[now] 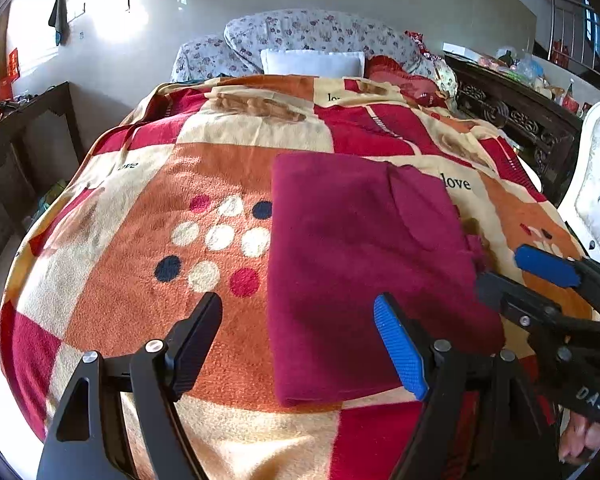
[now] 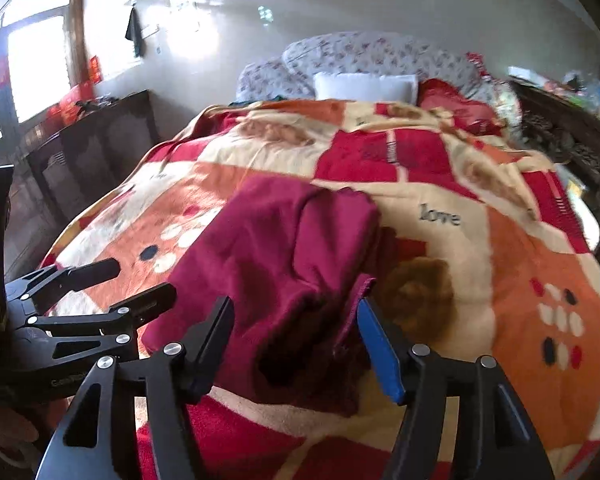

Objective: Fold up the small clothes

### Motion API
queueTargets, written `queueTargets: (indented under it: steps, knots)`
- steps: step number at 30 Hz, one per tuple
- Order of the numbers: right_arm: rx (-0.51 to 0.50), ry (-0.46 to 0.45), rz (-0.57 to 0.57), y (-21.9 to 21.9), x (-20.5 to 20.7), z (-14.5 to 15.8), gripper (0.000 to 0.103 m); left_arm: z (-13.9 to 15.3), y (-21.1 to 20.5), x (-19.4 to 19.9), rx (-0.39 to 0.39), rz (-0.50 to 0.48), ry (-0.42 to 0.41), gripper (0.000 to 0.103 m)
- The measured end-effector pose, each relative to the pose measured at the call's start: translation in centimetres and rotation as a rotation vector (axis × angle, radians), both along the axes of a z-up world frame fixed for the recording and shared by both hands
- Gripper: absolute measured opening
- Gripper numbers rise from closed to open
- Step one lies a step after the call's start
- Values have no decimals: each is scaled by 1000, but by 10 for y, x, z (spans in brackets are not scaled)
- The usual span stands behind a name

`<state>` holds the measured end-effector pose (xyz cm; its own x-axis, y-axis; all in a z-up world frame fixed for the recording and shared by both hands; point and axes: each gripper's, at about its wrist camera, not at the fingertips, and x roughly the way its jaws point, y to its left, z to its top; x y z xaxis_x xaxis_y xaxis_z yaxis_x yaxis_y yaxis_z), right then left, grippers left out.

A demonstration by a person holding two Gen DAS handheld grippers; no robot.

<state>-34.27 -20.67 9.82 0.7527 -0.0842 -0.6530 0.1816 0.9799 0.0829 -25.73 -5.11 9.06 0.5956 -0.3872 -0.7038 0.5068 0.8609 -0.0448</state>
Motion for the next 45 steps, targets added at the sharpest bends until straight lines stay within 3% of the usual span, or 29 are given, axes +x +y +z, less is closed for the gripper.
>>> queueTargets:
  steps: [5, 22, 45]
  knots:
    - [12, -30, -63, -2, -10, 6, 80, 4, -2, -6, 1, 3, -25, 78]
    - [5, -3, -102, -2, -3, -3, 95, 6, 2, -6, -5, 20, -41, 78]
    - [22, 12, -98, -5, 1, -5, 97, 6, -2, -5, 0, 28, -43, 78]
